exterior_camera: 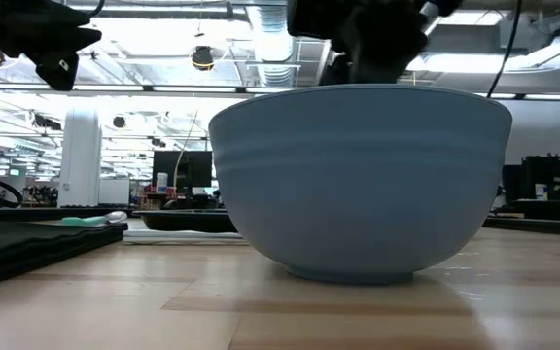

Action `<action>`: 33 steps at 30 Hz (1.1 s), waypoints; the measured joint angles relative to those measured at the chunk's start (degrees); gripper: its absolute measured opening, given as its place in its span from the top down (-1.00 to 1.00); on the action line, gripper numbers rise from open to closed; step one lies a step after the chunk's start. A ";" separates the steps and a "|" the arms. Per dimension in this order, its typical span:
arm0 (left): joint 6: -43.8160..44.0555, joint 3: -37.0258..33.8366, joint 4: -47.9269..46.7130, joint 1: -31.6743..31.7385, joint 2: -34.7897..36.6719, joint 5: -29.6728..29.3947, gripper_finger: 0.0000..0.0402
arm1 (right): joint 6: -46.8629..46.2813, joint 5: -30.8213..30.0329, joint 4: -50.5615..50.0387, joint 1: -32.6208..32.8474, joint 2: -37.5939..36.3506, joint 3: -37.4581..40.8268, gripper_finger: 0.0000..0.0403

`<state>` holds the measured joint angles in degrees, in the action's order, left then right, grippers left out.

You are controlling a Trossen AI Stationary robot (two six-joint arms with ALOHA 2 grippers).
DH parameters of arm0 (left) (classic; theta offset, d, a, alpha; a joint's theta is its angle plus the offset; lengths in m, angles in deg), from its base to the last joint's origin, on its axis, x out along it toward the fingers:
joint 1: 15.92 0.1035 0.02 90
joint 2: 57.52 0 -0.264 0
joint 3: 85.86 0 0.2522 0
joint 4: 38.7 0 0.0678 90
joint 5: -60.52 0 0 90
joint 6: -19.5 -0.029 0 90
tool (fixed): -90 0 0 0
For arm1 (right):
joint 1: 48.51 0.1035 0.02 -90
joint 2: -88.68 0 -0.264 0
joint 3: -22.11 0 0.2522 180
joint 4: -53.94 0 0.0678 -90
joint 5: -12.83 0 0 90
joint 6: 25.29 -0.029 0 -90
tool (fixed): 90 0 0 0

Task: Set up tray
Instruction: Put the blue bowl on the light purple plate on the black serving tray

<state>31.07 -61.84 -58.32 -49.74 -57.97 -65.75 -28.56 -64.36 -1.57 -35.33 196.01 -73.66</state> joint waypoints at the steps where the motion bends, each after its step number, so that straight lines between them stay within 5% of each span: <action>1: 0.15 0.00 -0.11 0.00 0.00 0.00 0.53 | 0.07 -0.34 0.19 0.04 0.94 -1.15 0.41; 33: 0.65 -0.02 0.18 0.00 -0.04 -0.09 0.53 | 0.70 -2.39 -5.35 -1.71 7.43 -5.03 0.43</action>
<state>31.73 -61.86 -58.13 -49.75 -58.01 -65.84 -27.86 -66.75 -6.92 -37.04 203.44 -78.70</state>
